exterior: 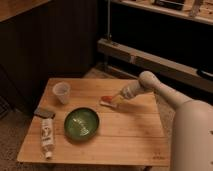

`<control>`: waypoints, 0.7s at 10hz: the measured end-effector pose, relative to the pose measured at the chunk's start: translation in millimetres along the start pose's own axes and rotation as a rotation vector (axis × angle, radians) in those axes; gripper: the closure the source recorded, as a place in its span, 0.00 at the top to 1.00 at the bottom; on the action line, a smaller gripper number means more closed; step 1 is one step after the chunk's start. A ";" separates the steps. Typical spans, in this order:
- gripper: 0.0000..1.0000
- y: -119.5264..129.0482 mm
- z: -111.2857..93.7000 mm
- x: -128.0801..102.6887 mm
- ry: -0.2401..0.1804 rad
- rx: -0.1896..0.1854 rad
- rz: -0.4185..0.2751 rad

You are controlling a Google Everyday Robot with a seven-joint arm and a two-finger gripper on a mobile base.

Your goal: Place the pepper on the white sponge

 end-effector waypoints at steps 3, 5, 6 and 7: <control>0.01 2.6 5.3 0.3 -0.024 -0.037 0.015; 0.20 2.6 3.8 0.7 -0.036 -0.032 0.022; 0.30 1.1 2.0 0.0 -0.048 -0.026 0.023; 0.40 -0.5 -0.4 -0.6 -0.061 -0.017 0.017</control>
